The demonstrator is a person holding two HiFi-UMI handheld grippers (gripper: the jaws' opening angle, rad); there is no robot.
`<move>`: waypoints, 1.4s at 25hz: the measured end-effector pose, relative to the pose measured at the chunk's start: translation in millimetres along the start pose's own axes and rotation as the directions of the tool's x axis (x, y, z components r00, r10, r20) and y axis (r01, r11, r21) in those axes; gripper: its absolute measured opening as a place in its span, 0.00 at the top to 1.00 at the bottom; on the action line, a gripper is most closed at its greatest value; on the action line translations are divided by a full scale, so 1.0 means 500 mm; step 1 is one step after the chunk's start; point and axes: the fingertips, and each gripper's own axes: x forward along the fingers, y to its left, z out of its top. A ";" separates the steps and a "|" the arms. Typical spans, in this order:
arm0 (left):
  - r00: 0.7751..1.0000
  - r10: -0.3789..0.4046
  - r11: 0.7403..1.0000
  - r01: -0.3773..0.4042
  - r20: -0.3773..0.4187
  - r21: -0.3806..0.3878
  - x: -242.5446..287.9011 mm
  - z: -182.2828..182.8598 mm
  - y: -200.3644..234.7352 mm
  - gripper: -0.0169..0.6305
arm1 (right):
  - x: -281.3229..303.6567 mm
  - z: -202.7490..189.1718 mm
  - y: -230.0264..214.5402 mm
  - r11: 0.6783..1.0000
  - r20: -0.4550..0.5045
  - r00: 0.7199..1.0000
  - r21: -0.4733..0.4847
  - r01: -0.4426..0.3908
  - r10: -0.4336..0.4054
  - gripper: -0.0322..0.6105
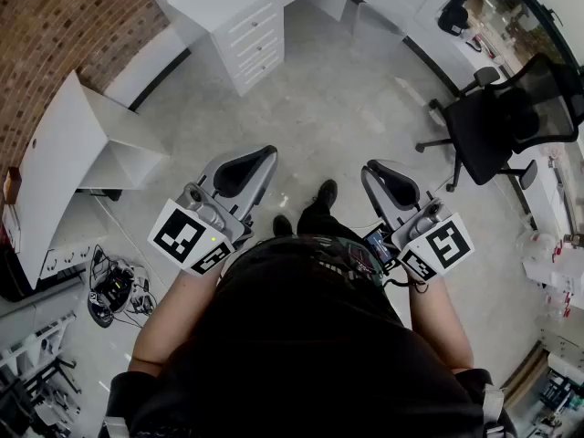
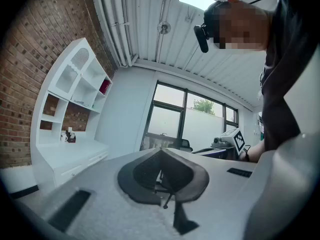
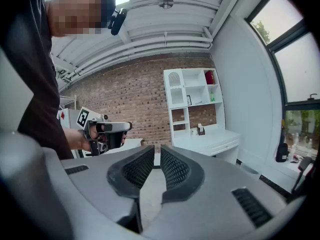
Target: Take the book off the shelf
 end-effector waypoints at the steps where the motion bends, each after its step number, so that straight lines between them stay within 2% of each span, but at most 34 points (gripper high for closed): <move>1: 1.000 -0.001 1.000 0.001 -0.002 -0.001 0.006 -0.001 0.002 0.96 | 0.001 0.000 -0.006 1.000 -0.002 1.000 -0.001 0.000 0.000 0.88; 10: 1.000 -0.005 1.000 0.005 -0.022 -0.007 0.100 -0.011 0.025 0.96 | 0.007 0.006 -0.104 1.000 0.009 1.000 0.010 0.007 -0.007 0.88; 18: 1.000 -0.013 1.000 0.013 -0.026 -0.001 0.280 -0.015 0.066 0.96 | 0.012 0.024 -0.281 1.000 0.035 0.999 0.030 0.007 -0.008 0.88; 25: 1.000 -0.009 1.000 0.009 -0.007 0.006 0.444 0.012 0.101 0.96 | 0.029 0.096 -0.438 1.000 0.063 0.998 0.012 -0.019 0.018 0.88; 30: 1.000 -0.017 1.000 0.018 -0.014 0.003 0.521 0.016 0.138 0.96 | 0.063 0.108 -0.512 1.000 0.065 0.998 0.023 -0.017 0.015 0.88; 35: 0.999 -0.043 0.999 0.043 -0.013 -0.017 0.596 0.015 0.210 0.96 | 0.124 0.117 -0.580 0.999 0.069 0.997 0.045 0.017 -0.020 0.88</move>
